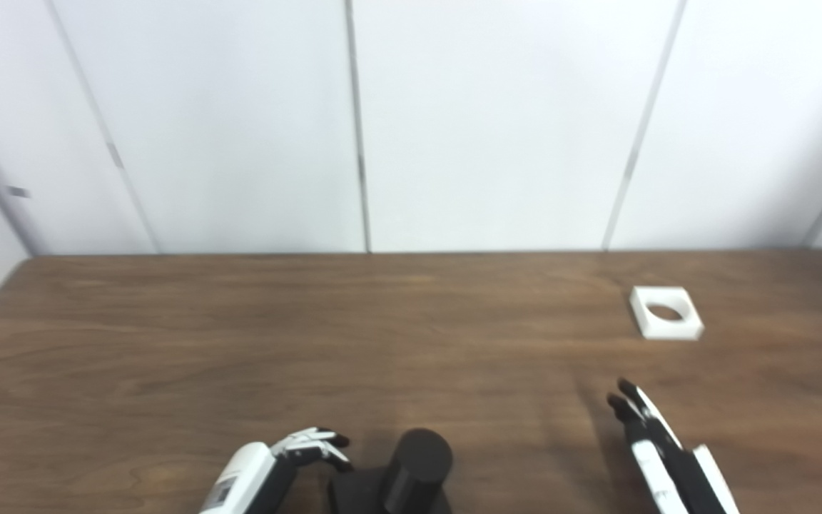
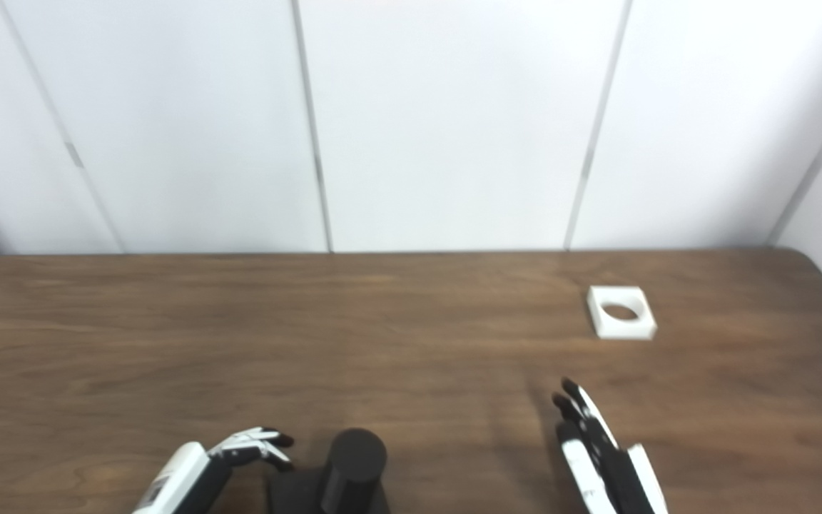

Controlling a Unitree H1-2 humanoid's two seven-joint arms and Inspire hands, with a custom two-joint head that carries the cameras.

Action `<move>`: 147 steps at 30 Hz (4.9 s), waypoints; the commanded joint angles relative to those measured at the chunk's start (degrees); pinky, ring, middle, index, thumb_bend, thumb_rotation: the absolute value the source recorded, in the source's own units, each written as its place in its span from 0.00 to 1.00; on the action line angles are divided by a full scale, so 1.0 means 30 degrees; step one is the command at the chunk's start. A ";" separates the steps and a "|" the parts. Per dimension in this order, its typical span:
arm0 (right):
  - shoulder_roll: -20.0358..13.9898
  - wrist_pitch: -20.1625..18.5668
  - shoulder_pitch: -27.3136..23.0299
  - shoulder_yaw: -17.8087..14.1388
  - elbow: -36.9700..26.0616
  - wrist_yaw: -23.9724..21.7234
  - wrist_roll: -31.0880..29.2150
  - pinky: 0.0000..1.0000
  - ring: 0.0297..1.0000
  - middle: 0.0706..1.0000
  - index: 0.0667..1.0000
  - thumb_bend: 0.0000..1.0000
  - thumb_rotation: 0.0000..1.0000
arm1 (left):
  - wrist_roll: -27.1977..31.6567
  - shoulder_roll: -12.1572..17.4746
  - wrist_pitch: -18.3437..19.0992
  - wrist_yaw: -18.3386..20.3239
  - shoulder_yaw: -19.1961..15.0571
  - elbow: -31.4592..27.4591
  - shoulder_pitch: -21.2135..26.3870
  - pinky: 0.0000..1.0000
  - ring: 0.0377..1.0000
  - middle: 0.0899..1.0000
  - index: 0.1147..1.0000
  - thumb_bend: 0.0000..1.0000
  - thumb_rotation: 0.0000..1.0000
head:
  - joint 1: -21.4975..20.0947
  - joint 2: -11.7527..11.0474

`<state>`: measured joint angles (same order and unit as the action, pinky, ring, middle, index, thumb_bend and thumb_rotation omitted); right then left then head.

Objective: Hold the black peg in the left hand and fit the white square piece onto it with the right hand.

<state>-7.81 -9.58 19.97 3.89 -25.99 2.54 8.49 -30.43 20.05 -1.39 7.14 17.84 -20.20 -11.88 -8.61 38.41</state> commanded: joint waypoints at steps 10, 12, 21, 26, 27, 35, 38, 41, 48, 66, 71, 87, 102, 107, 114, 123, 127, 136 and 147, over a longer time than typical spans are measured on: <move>0.0840 -0.0273 0.0460 0.0382 -0.1170 0.0064 0.0164 0.94 0.93 0.90 0.93 0.42 1.00 | -0.4525 -0.0299 -0.1448 -0.0665 0.1021 0.1450 -0.0093 0.86 0.82 0.73 0.42 0.52 0.04 | -0.1324 0.0600; 0.0796 -0.0234 0.0476 0.0322 -0.1180 0.0087 0.0083 0.93 0.92 0.90 0.93 0.42 1.00 | -0.5479 -0.0376 -0.1533 -0.0970 0.1027 0.1487 -0.0064 0.85 0.81 0.73 0.42 0.52 0.04 | -0.1422 0.0636; -0.0084 -0.1357 0.0232 -0.0363 -0.2225 0.0011 0.0960 0.90 0.92 0.89 0.91 0.45 0.95 | -0.8141 -0.0703 -0.1783 -0.2073 0.0932 0.1412 -0.0133 0.81 0.79 0.70 0.42 0.52 0.04 | -0.1756 0.0644; -0.1680 -0.2275 -0.1131 -0.1289 -0.3048 -0.0737 0.2747 0.89 0.90 0.89 0.91 0.58 0.45 | -0.8388 -0.0766 -0.1892 -0.2486 0.0884 0.1559 -0.0102 0.81 0.79 0.70 0.42 0.52 0.04 | -0.2662 0.0352; -0.2061 -0.2376 -0.1608 -0.1556 -0.2962 -0.0947 0.2771 0.88 0.89 0.89 0.90 0.62 0.41 | -0.8292 -0.0738 -0.1883 -0.2415 0.0866 0.1503 -0.0109 0.81 0.79 0.70 0.42 0.52 0.04 | -0.2938 0.0260; -0.5370 -0.5367 -0.5480 -0.1959 -0.2389 -0.3315 0.5211 0.95 0.96 0.94 0.90 0.79 0.25 | -0.7846 -0.0430 -0.2185 -0.2548 0.0533 0.1496 -0.0358 0.80 0.78 0.70 0.42 0.52 0.04 | -0.4954 -0.0348; -0.6316 -0.5716 -0.6954 -0.2134 -0.1553 -0.4213 0.5939 0.95 0.97 0.94 0.90 0.82 0.23 | -0.7737 -0.0319 -0.2261 -0.2514 0.0408 0.1574 -0.0424 0.80 0.78 0.70 0.42 0.52 0.04 | -0.5516 -0.0568; -0.7131 -0.5752 -0.8290 -0.2273 -0.0308 -0.4854 0.6238 0.94 0.98 0.95 0.89 0.84 0.22 | -0.7718 -0.0199 -0.2364 -0.2454 0.0280 0.1672 -0.0446 0.81 0.78 0.70 0.42 0.52 0.04 | -0.5976 -0.0688; -0.8179 -0.5599 -1.0808 -0.2067 0.3269 -0.5364 0.7214 0.89 0.97 0.95 0.88 0.86 0.25 | -0.7545 -0.0090 -0.2816 -0.2663 0.0031 0.1994 -0.0552 0.80 0.78 0.70 0.42 0.52 0.04 | -0.6680 -0.0968; -0.9750 -0.4156 -1.5621 0.0875 1.1140 -0.5330 0.8773 0.93 1.00 0.97 0.84 0.89 0.23 | -0.7502 -0.0290 -0.3152 -0.2897 -0.0108 0.1996 -0.0754 0.79 0.78 0.70 0.42 0.52 0.04 | -0.6813 -0.1058; -1.0111 -0.4151 -1.6506 0.1955 1.2360 -0.5888 0.9138 0.96 1.00 0.97 0.84 0.88 0.24 | -0.7507 -0.0373 -0.3138 -0.2905 -0.0105 0.1917 -0.0778 0.79 0.78 0.70 0.42 0.52 0.04 | -0.6727 -0.1045; -1.0370 -0.4450 -1.7952 0.4263 1.4132 -0.7347 1.0506 0.94 1.00 0.94 0.79 0.91 0.22 | -0.7679 -0.0709 -0.2962 -0.2751 -0.0115 0.1569 -0.0803 0.80 0.78 0.70 0.42 0.52 0.04 | -0.6399 -0.0944; -1.0351 -0.3427 -1.8053 0.4783 1.4658 -0.7091 1.0899 0.90 0.96 0.86 0.50 0.61 0.15 | -0.7762 -0.0916 -0.2817 -0.2616 -0.0103 0.1373 -0.0908 0.82 0.78 0.70 0.42 0.52 0.04 | -0.6081 -0.0899; -1.0508 -0.2315 -1.7903 0.4853 1.4711 -0.6522 1.1002 0.86 0.90 0.80 0.45 0.53 0.14 | -0.7682 -0.0930 -0.2913 -0.2740 -0.0104 0.1428 -0.0932 0.82 0.78 0.70 0.42 0.52 0.04 | -0.5939 -0.0842; -1.0539 -0.1775 -1.7785 0.4836 1.4710 -0.6473 1.1246 0.83 0.87 0.75 0.45 0.52 0.13 | -0.7835 -0.0944 -0.2799 -0.2641 -0.0069 0.1433 -0.0850 0.83 0.79 0.71 0.42 0.52 0.05 | -0.5741 -0.0767; -1.1247 -0.1469 -1.6796 0.4307 1.1152 -0.7299 1.1164 0.83 0.88 0.76 0.45 0.52 0.13 | -0.8206 -0.1257 -0.2447 -0.2322 0.0109 0.1293 -0.0652 0.82 0.79 0.71 0.42 0.52 0.05 | -0.4136 -0.0119; -1.1784 -0.1254 -1.5997 0.4038 0.8103 -0.8295 1.1149 0.84 0.88 0.76 0.45 0.52 0.13 | -0.8372 -0.1453 -0.2167 -0.1983 0.0287 0.1104 -0.0443 0.81 0.78 0.71 0.42 0.52 0.05 | -0.3428 0.0289; -1.1732 -0.2175 -1.4453 0.3255 -0.0170 -1.1941 1.0619 0.87 0.89 0.76 0.45 0.52 0.13 | -0.9039 -0.2120 -0.1260 -0.0772 0.0731 0.0229 0.0067 0.78 0.77 0.69 0.42 0.52 0.05 | -0.1438 0.1897; -0.9499 -0.3419 -1.4352 0.3618 -0.5721 -1.6214 1.0293 0.86 0.88 0.74 0.45 0.52 0.13 | -0.9826 -0.2702 -0.0641 -0.0295 0.1097 0.0079 0.0563 0.78 0.77 0.70 0.42 0.52 0.05 | -0.0171 0.3402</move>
<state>-36.37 -18.81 -21.17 15.51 -40.80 -45.26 39.45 -58.58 12.09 -3.43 5.30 20.49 -18.97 -10.91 -9.05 48.60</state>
